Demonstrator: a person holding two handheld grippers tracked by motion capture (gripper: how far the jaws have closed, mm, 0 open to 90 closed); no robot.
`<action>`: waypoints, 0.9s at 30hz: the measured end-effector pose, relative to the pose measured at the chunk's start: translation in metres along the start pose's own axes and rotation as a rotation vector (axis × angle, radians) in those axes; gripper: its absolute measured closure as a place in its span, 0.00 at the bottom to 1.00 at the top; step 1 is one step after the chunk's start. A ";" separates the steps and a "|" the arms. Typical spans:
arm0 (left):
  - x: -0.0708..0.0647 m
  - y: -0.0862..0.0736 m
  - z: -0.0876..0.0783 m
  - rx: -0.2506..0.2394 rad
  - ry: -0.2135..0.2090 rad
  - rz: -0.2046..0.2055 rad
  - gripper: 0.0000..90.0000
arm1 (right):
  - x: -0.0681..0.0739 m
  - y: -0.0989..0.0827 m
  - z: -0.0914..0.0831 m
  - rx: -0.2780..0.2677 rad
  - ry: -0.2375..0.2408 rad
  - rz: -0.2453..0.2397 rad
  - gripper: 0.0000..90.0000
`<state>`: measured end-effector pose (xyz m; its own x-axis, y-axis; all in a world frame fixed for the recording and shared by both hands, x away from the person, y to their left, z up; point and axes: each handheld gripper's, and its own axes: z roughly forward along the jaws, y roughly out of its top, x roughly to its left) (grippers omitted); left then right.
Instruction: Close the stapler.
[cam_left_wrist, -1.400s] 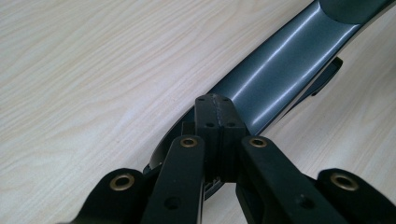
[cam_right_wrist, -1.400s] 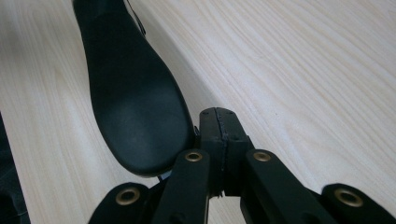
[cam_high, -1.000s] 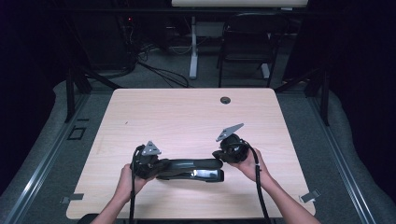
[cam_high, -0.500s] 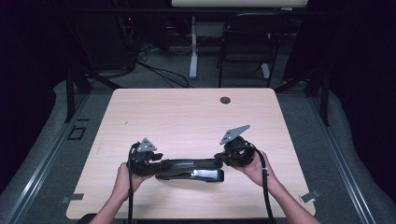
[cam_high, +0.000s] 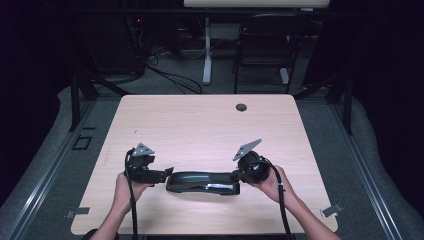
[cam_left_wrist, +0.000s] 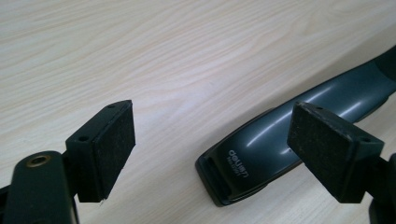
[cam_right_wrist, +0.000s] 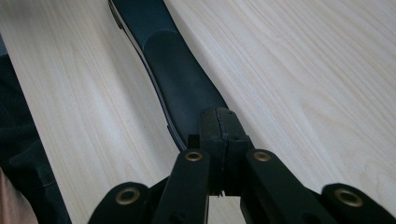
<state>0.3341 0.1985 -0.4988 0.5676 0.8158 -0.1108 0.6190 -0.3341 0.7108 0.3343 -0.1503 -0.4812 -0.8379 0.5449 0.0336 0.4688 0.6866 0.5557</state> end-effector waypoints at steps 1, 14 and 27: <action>0.002 -0.001 0.000 -0.008 0.006 -0.011 0.16 | 0.000 0.000 0.000 0.005 -0.002 -0.001 1.00; 0.007 -0.002 0.000 -0.005 0.009 -0.041 0.15 | -0.002 -0.004 0.009 0.031 0.002 0.017 1.00; 0.006 -0.002 0.001 0.003 0.006 -0.032 0.15 | -0.003 -0.004 0.009 0.035 0.004 0.026 1.00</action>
<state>0.3370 0.2033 -0.5015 0.5445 0.8288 -0.1291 0.6380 -0.3093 0.7051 0.3375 -0.1502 -0.4907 -0.8264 0.5607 0.0513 0.4999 0.6888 0.5250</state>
